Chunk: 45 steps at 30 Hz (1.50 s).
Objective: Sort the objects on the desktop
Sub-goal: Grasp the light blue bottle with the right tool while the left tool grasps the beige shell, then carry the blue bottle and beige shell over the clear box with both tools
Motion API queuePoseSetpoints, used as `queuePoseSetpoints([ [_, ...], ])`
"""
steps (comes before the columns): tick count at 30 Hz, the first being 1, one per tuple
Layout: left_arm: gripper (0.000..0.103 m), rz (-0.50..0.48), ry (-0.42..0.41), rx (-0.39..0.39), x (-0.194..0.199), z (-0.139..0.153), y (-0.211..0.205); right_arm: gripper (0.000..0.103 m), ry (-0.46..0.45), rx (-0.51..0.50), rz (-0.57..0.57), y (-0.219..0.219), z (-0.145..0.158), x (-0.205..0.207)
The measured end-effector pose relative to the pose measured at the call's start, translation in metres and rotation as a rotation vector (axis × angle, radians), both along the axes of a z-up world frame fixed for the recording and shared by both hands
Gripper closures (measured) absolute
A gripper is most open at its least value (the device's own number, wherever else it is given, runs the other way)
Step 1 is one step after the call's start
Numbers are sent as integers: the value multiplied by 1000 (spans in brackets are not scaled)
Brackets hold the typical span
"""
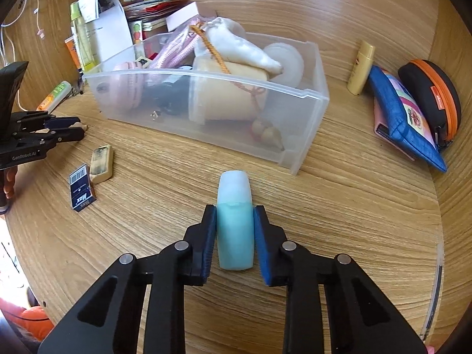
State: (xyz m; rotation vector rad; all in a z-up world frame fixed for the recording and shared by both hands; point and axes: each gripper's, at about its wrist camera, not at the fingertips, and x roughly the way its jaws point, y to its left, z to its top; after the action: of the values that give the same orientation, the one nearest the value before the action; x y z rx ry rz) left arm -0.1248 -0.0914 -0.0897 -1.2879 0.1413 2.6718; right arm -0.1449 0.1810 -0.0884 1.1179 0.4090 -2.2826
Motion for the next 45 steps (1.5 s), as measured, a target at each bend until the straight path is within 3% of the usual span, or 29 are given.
queuePoseSetpoints([
  [7, 84, -17, 0, -5, 4, 0, 5, 80, -4, -25, 7, 2, 0, 2],
  [16, 85, -2, 17, -9, 15, 0, 12, 80, -29, -110, 4, 4, 9, 6],
  [26, 85, 42, 91, -1, 26, 21, 22, 80, -5, -164, 52, -1, 27, 22],
  [45, 85, 5, 220, 42, 29, 71, 53, 80, 124, -253, 130, -10, 82, 37],
])
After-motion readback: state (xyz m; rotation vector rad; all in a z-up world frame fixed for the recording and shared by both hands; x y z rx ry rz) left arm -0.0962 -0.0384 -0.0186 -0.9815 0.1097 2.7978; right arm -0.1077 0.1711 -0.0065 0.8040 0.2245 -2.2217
